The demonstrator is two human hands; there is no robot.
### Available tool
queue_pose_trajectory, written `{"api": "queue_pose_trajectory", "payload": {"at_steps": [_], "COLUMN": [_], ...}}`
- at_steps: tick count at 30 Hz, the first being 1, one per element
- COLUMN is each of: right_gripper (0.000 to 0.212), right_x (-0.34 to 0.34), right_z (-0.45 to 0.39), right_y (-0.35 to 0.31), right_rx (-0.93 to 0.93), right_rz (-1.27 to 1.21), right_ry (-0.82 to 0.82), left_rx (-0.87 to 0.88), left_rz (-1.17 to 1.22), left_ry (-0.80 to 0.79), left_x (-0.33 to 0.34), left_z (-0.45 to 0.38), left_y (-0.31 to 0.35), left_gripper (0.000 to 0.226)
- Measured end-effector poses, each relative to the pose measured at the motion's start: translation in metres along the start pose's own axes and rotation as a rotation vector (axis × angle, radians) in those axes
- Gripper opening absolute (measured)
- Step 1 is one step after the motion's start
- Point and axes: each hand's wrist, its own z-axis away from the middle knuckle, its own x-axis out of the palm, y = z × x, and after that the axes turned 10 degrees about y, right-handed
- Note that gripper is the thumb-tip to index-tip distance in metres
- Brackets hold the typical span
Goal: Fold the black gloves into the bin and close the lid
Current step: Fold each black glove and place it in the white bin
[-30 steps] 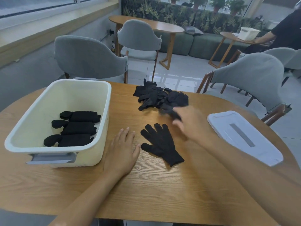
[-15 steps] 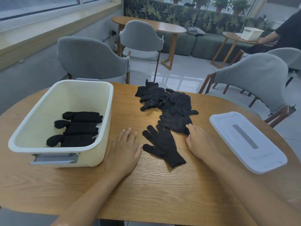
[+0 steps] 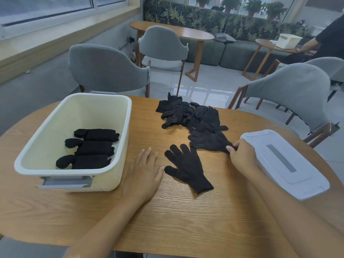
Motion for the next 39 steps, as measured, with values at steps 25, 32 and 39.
{"api": "queue_pose_trajectory", "payload": {"at_steps": [25, 32, 39], "right_gripper": [0.014, 0.024, 0.034], "right_x": [-0.082, -0.102, -0.059], "right_z": [-0.066, -0.059, 0.062], "right_y": [-0.037, -0.088, -0.095], "right_rx": [-0.007, -0.302, -0.761], "right_rz": [-0.304, -0.246, -0.314], "right_ry": [0.090, 0.236, 0.004], "left_rx": [0.126, 0.384, 0.338], "left_rz": [0.110, 0.242, 0.268], "left_ry": [0.169, -0.157, -0.157], "left_x": [-0.009, -0.010, -0.006], "left_z": [0.005, 0.024, 0.030], "left_y": [0.008, 0.061, 0.039], "left_gripper": [0.040, 0.042, 0.039]}}
